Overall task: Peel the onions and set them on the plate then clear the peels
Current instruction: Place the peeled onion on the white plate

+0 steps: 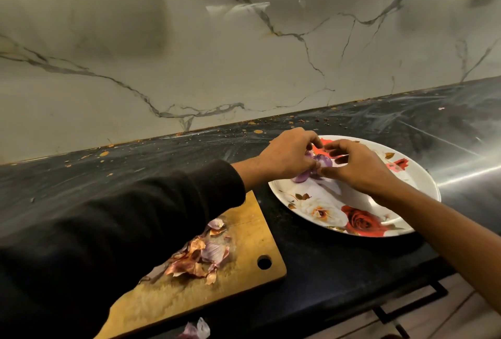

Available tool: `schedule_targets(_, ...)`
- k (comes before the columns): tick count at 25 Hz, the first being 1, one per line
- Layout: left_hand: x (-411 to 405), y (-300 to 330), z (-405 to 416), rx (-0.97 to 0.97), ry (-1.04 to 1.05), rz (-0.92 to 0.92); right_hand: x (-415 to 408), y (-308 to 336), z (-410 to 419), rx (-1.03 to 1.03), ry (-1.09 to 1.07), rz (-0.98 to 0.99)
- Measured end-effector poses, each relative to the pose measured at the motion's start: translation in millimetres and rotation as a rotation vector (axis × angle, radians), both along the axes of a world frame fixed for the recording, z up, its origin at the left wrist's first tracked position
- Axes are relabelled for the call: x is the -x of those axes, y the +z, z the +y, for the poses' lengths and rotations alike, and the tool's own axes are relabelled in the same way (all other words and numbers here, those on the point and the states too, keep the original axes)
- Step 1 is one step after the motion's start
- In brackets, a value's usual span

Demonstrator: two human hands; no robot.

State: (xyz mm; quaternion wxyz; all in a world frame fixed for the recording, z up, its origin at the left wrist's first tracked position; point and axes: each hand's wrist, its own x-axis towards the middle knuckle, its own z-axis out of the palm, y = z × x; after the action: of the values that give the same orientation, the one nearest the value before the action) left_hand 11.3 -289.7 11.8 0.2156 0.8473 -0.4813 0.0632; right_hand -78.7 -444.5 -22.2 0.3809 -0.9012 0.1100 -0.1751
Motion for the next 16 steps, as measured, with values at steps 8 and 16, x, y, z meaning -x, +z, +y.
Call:
schedule_targets(8, 7, 20, 53, 0.047, 0.014, 0.027, 2, 26, 40, 0.074, 0.069, -0.050)
schedule_targets(16, 23, 37, 164, 0.099, 0.111, 0.053, -8, 47, 134, 0.232, 0.268, -0.118)
